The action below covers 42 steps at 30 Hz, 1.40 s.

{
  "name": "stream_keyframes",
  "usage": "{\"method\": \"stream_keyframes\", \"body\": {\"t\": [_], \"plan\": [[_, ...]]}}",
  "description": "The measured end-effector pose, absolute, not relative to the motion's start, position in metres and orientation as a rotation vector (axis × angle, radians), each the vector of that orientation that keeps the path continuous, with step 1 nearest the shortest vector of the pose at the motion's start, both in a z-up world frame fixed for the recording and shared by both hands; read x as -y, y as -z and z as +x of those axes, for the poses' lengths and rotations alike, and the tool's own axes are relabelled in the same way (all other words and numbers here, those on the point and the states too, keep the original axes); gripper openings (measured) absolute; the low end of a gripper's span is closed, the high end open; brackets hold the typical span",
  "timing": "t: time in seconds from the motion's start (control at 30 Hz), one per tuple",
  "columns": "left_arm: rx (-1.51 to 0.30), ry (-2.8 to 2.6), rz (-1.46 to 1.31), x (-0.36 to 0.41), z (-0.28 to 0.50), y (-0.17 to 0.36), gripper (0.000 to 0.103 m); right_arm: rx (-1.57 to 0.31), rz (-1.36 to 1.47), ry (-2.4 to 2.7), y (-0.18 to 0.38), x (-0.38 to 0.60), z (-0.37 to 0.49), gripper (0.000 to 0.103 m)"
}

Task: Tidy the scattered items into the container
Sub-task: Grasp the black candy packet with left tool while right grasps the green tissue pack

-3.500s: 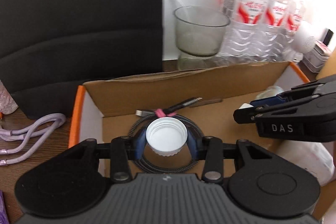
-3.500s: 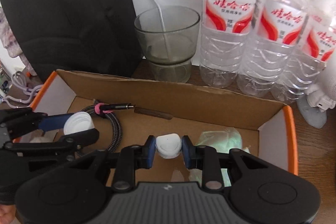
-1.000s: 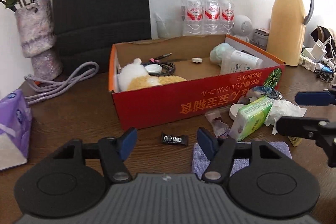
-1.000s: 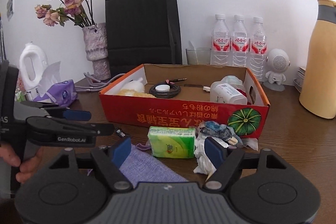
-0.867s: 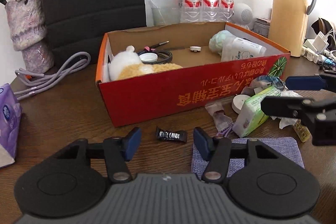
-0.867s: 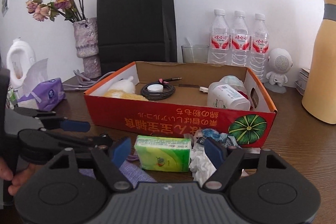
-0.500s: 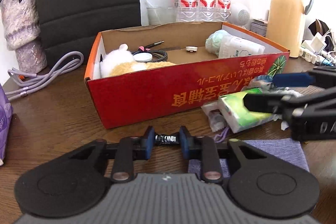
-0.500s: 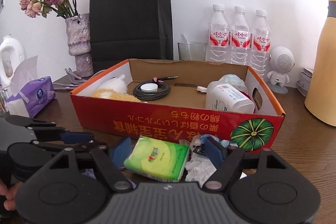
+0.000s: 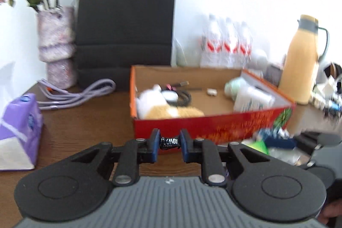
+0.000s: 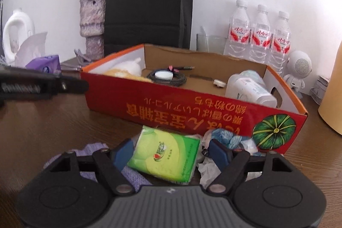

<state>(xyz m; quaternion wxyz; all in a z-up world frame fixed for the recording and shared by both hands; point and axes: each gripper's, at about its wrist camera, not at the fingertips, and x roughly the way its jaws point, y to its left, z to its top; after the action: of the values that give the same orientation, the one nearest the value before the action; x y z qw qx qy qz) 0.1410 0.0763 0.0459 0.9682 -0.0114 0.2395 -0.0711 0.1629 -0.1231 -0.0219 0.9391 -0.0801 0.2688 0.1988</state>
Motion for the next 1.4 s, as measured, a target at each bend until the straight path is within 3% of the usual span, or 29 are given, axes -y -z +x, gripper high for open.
{"method": "stream_keyframes", "body": {"t": [0.17,0.23,0.57,0.6,0.63,0.67,0.7,0.8,1.17,1.3,1.4], "plan": [[-0.458,0.126,-0.017,-0.077,0.115,-0.058,0.021,-0.532,-0.216,-0.402,0.016,0.118,0.152,0.071],[-0.455,0.12,-0.026,-0.076,0.104,-0.061,0.021,-0.557,-0.21,-0.413,0.018,0.116,0.152,0.062],[-0.471,0.115,-0.065,-0.063,0.057,-0.066,0.021,-0.657,-0.19,-0.423,0.018,0.111,0.164,0.06],[-0.471,0.117,-0.075,-0.06,0.051,-0.068,0.021,-0.662,-0.171,-0.428,0.017,0.113,0.165,0.054],[-0.468,0.12,-0.08,-0.057,0.047,-0.069,0.021,-0.662,-0.157,-0.424,0.015,0.115,0.164,0.04],[-0.464,0.121,-0.081,-0.054,0.041,-0.071,0.021,-0.657,-0.154,-0.416,0.012,0.118,0.162,0.034],[-0.46,0.124,-0.079,-0.052,0.035,-0.073,0.021,-0.649,-0.161,-0.413,0.009,0.12,0.159,0.023],[-0.455,0.136,-0.066,-0.046,0.019,-0.075,0.021,-0.606,-0.21,-0.416,0.005,0.122,0.144,0.012],[-0.458,0.101,-0.088,-0.055,-0.013,-0.076,0.021,-0.442,-0.139,-0.457,-0.027,0.146,0.069,0.0],[-0.471,0.105,-0.105,-0.056,-0.011,-0.072,0.021,-0.36,-0.143,-0.415,-0.046,0.164,0.036,0.0],[-0.478,0.13,-0.105,-0.05,-0.012,-0.068,0.021,-0.439,-0.113,-0.444,-0.051,0.178,0.03,0.003]]}}
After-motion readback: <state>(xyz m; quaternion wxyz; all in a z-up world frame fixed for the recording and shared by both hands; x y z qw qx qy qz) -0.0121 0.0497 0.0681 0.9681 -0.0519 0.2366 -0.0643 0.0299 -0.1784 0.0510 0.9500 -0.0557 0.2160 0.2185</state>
